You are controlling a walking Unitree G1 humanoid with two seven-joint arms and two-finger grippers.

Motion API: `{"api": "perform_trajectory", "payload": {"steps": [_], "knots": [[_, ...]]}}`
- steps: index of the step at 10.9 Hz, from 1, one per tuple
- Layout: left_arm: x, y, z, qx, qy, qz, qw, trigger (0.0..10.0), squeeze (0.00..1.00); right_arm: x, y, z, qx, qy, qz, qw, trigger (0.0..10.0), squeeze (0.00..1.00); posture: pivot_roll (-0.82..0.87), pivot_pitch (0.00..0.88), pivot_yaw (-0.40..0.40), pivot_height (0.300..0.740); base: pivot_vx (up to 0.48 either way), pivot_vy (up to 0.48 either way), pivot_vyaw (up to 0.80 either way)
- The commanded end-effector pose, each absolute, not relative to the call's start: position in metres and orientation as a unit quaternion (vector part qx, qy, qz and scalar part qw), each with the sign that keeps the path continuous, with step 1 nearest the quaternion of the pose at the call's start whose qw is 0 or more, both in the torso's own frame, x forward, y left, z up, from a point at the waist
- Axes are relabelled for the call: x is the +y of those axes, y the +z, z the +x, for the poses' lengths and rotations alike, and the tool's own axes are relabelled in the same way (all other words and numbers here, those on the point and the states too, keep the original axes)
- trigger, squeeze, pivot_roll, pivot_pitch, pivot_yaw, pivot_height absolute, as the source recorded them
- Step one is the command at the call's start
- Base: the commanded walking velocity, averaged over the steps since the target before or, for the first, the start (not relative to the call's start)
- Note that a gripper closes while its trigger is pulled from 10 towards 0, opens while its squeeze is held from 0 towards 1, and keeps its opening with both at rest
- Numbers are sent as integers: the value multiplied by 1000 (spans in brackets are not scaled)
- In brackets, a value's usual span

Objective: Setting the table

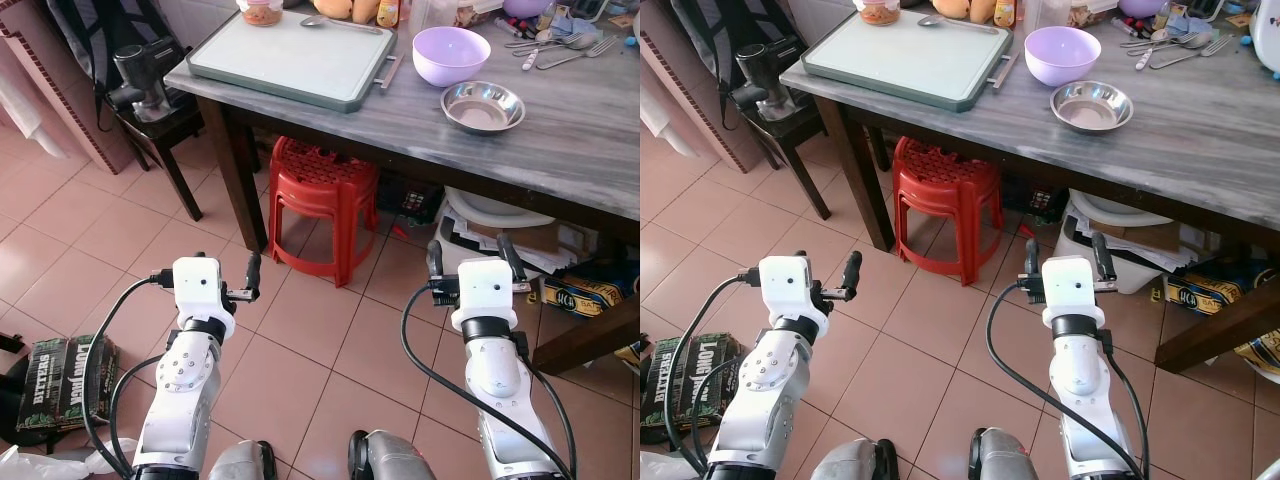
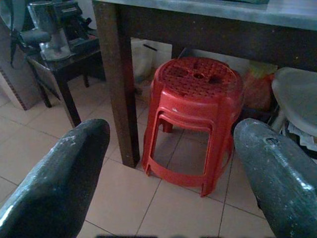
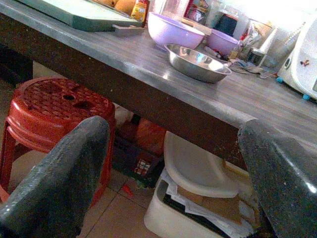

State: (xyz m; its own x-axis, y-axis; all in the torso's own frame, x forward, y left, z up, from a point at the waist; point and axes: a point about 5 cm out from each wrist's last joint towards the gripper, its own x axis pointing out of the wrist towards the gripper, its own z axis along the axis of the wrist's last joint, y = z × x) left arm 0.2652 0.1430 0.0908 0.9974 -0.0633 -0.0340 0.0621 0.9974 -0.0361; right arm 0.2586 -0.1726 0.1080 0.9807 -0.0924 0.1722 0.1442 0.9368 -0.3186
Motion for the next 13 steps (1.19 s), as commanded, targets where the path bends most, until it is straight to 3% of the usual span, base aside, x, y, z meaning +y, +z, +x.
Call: {"api": "perform_trajectory", "payload": {"steps": [1, 3, 6, 13], "knots": [[150, 111, 282, -10, -29, 20, 999, 10000, 0, -160, 90, 291, 69, 31, 36, 996, 10000, 0, -41, 108, 58, 740, 0, 0, 0], [143, 111, 275, -19, -33, 20, 999, 10000, 0, -181, 106, 279, 20, -45, 45, 998, 10000, 0, -39, 115, 35, 740, 0, 0, 0], [152, 106, 268, -10, 9, 24, 1000, 10000, 0, -173, 112, 283, -4, -27, -20, 999, 10000, 0, -30, 118, 17, 740, 0, 0, 0], [152, 106, 268, -10, 9, 24, 1000, 10000, 0, -173, 112, 283, -4, -27, -20, 999, 10000, 0, -30, 118, 17, 740, 0, 0, 0]]}}
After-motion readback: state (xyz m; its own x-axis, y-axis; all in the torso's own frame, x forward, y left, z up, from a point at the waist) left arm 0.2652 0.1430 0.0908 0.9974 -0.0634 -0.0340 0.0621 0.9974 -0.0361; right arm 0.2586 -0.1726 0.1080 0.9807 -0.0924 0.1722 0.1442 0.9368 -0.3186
